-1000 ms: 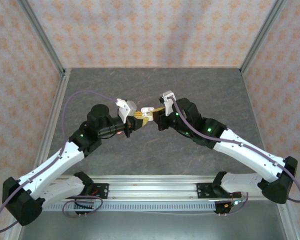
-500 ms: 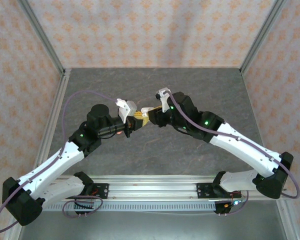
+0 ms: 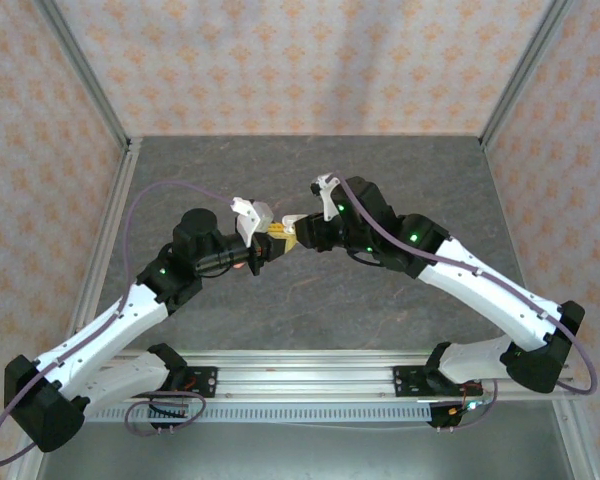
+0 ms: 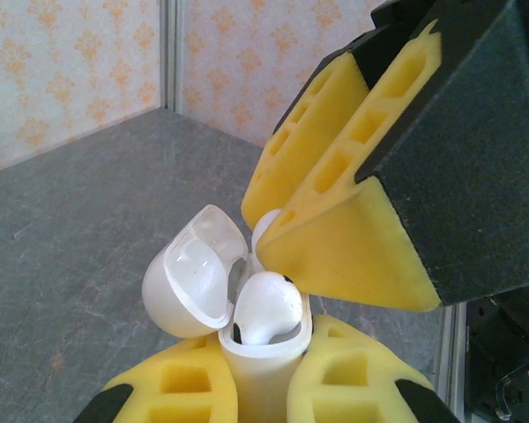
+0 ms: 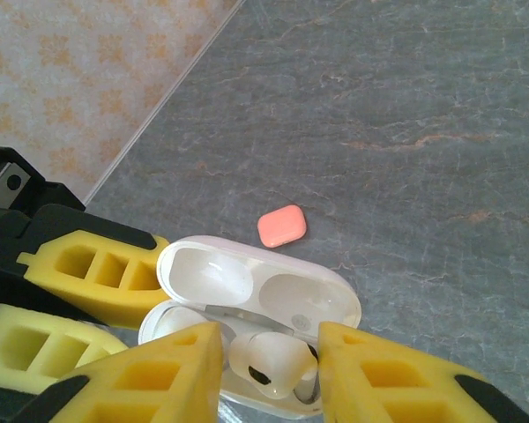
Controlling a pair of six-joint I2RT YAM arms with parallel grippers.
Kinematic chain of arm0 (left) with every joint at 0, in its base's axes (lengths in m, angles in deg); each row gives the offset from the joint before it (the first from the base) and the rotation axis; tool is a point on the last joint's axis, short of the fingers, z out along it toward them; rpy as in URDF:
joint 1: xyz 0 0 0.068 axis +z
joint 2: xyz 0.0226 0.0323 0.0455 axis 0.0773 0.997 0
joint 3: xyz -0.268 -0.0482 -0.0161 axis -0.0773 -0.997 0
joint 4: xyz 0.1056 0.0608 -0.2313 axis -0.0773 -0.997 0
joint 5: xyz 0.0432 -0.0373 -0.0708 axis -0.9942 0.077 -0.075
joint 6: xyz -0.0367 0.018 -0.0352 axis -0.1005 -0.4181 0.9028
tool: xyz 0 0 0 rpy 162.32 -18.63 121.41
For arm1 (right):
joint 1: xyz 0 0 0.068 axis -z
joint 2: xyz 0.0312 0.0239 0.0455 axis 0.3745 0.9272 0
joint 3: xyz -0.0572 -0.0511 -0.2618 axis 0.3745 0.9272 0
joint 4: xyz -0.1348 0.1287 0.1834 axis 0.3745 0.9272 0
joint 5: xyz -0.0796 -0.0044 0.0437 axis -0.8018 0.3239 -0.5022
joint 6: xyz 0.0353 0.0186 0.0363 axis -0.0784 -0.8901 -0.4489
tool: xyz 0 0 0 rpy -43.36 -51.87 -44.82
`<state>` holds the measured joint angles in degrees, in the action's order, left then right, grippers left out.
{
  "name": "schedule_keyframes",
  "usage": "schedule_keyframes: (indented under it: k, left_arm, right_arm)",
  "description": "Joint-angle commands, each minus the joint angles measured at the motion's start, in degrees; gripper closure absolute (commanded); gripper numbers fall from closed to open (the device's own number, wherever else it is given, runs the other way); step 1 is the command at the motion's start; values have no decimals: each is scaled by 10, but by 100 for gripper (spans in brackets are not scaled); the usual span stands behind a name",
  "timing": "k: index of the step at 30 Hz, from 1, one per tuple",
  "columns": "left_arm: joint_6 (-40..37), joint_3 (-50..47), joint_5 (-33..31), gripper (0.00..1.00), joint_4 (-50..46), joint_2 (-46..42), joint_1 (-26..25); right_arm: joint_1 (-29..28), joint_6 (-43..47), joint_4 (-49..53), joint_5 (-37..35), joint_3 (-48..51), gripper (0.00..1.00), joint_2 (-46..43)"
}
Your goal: Insert the wireless bluetooth earbuds into the charging case
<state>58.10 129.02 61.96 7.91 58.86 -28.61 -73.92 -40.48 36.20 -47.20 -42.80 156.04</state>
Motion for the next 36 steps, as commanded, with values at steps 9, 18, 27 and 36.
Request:
schedule_keyframes:
  k: [9, 18, 27, 36]
  left_arm:
    - [4, 8, -2, 100, 35, -13, -4]
    - [3, 8, 1, 100, 37, -10, -4]
    - [4, 8, 2, 100, 38, -10, -4]
    - [-8, 7, 38, 100, 50, -11, -4]
  right_arm:
    - [8, -32, 28, 47, -39, 60, 0]
    - [17, -46, 35, 37, -50, 56, -5]
    - [30, -59, 32, 47, -50, 57, -3]
    - [90, -75, 32, 96, -61, 58, -24]
